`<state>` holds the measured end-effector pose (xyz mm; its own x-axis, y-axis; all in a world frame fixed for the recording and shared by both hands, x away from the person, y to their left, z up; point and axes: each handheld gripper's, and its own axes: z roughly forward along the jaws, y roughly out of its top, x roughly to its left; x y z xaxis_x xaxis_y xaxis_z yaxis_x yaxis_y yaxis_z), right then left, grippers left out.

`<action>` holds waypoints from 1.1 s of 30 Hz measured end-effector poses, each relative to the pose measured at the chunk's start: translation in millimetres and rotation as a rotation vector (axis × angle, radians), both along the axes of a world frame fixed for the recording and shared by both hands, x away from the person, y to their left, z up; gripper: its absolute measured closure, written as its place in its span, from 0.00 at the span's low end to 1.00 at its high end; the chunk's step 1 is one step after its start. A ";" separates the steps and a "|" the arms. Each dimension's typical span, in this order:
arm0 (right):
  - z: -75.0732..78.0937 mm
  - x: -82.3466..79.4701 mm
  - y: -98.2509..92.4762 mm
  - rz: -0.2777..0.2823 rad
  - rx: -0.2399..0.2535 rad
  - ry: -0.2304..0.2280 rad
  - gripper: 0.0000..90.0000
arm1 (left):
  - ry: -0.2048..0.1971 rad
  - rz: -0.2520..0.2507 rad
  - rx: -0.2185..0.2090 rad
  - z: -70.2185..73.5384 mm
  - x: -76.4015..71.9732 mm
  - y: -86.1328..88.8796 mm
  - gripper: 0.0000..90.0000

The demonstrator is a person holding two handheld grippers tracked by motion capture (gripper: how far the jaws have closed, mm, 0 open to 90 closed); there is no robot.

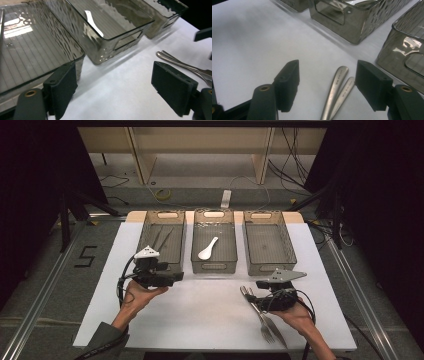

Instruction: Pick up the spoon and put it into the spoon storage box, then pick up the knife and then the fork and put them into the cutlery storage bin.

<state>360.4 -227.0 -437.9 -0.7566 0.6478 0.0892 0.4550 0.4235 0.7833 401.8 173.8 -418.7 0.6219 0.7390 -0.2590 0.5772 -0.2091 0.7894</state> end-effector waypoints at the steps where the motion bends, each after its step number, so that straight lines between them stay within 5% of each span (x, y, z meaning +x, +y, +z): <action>1: -0.6 1.2 0.6 0.002 0.001 0.004 0.42 | 0.000 -0.005 0.001 -0.5 -1.7 0.5 0.22; 18: -9.2 14.9 11.4 0.045 -0.056 0.041 0.72 | -0.055 -0.043 0.040 -3.1 -31.5 3.5 0.20; 33: -19.6 28.0 21.5 0.096 -0.135 0.078 1.00 | -0.075 -0.044 0.002 -2.0 -40.3 6.8 0.19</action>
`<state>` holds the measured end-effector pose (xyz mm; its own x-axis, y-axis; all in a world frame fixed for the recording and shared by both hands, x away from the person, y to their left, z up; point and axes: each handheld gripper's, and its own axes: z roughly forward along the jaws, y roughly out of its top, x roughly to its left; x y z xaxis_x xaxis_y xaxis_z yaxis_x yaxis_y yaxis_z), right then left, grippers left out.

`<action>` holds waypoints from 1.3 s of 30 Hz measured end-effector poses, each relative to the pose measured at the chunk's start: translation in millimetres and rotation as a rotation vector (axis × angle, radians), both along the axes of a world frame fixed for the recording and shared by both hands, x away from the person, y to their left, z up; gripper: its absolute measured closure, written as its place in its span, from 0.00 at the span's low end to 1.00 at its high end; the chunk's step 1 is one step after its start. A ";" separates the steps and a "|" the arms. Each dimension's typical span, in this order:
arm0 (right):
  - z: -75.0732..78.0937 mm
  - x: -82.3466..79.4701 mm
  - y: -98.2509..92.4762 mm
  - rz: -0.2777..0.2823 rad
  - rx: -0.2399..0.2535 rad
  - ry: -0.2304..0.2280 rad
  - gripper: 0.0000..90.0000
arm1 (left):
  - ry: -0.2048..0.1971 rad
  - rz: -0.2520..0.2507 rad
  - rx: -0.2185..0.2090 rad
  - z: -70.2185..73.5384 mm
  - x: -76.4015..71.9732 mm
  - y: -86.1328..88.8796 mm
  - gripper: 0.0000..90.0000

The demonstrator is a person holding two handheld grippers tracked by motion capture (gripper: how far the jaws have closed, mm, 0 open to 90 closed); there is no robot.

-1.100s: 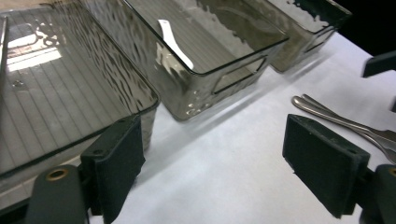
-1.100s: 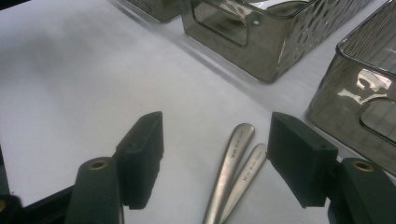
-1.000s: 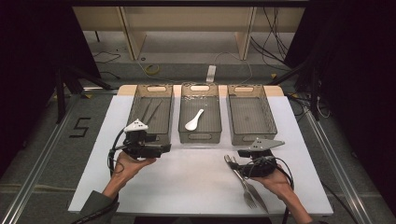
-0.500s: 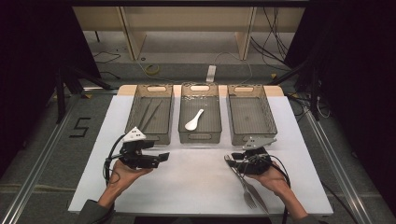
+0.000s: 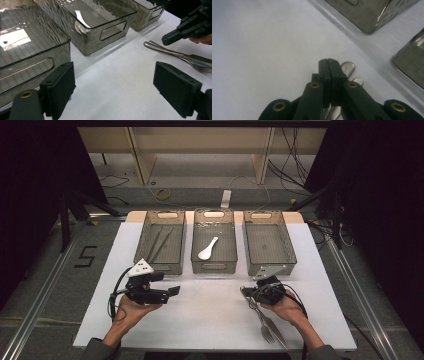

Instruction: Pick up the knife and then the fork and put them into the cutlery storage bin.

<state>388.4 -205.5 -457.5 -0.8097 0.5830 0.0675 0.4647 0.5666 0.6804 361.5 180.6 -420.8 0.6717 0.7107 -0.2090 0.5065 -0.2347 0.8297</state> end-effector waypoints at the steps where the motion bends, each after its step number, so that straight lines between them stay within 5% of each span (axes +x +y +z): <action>1: -1.1 1.6 1.4 0.008 -0.008 0.003 1.00 | -0.005 -0.002 0.001 0.2 0.2 0.1 0.19; 23: -17.4 13.6 20.6 0.060 -0.132 0.057 1.00 | -0.014 0.000 -0.004 1.4 -6.4 4.4 0.19; 39: -16.7 15.7 17.5 0.064 -0.178 0.040 1.00 | -0.015 -0.004 -0.003 1.3 -6.5 3.6 0.19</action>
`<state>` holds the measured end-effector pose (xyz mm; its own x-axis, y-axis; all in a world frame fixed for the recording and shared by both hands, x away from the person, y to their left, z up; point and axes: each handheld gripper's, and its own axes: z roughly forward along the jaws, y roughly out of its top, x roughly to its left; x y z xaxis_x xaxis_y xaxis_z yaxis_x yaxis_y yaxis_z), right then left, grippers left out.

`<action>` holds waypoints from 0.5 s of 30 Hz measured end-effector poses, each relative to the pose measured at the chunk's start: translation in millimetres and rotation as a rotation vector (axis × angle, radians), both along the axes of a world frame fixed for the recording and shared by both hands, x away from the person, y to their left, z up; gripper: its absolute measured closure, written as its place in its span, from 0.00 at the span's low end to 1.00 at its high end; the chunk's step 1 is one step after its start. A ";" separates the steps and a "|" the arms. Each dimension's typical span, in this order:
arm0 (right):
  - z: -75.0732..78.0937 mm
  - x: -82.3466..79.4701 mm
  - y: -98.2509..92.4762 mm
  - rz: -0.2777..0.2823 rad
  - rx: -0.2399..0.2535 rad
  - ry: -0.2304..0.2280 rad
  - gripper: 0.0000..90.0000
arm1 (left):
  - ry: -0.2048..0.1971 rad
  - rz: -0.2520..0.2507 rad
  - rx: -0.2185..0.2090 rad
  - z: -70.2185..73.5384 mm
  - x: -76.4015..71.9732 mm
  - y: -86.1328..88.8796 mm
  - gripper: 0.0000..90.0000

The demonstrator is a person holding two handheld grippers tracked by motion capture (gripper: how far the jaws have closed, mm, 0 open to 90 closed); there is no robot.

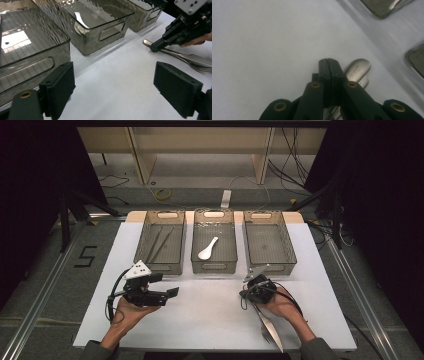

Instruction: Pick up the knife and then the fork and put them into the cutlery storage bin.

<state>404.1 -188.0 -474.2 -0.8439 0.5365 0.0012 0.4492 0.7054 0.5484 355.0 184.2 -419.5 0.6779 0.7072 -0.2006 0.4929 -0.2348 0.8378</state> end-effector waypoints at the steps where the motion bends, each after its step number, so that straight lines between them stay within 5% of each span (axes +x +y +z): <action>1: 0.3 -0.3 0.2 -0.003 -0.004 -0.001 1.00 | 0.000 -0.001 0.000 0.0 0.0 -0.2 0.18; 15: 1.6 -0.2 -3.7 -0.021 -0.018 0.011 1.00 | -0.003 -0.005 0.006 0.6 -0.7 -0.7 0.18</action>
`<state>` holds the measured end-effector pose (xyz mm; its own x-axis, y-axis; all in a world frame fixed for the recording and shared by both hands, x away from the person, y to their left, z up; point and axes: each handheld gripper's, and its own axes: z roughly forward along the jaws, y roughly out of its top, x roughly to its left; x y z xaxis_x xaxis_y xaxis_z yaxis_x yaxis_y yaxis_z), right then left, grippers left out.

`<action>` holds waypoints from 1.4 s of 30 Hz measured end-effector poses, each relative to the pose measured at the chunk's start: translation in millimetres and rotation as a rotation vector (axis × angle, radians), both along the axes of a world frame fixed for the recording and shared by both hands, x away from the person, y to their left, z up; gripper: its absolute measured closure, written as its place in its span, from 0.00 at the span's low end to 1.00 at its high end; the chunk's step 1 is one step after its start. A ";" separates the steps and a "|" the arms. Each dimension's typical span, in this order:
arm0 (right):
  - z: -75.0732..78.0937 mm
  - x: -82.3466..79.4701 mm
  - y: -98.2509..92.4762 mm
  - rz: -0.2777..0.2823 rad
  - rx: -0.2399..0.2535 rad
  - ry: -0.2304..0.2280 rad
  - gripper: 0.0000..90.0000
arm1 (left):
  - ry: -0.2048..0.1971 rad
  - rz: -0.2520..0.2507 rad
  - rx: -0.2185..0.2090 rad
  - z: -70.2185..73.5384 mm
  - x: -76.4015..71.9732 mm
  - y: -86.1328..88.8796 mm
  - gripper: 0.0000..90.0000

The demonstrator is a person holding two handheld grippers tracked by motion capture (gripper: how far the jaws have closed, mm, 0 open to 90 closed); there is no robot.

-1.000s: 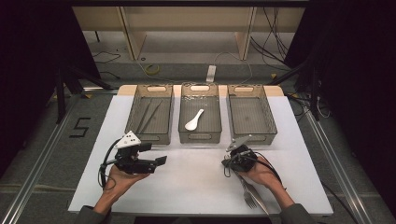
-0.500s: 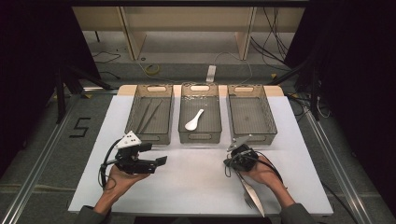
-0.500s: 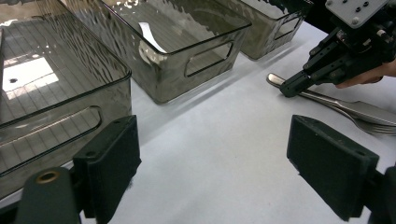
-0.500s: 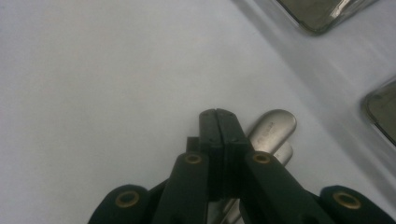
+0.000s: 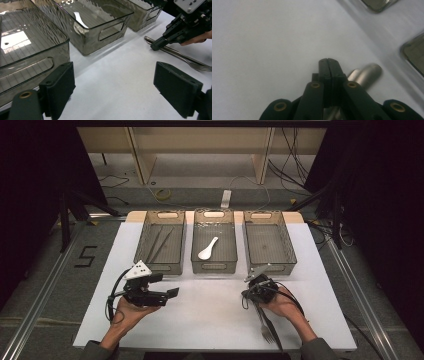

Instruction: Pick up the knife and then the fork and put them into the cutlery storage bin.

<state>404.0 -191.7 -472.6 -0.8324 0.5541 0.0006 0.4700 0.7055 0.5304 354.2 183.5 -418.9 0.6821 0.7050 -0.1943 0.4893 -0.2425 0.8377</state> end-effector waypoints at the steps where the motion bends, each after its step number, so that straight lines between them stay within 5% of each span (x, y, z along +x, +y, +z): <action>1: 0.0 -0.1 -0.6 -0.003 -0.001 0.003 1.00 | 0.001 0.002 -0.001 0.1 -0.3 -0.2 0.18; 18: 2.4 -1.8 -11.8 -0.050 -0.051 -0.013 1.00 | -0.004 0.001 -0.003 0.7 -1.2 1.1 0.18; 42: 7.7 -29.9 -85.5 -0.267 -0.081 0.032 1.00 | -0.002 -0.004 0.007 -0.3 -1.0 -2.0 0.19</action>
<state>374.0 -277.1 -464.9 -0.6570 0.7533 -0.0289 0.6606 0.5938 0.4593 353.3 181.4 -419.2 0.6855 0.7033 -0.1883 0.4867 -0.2503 0.8369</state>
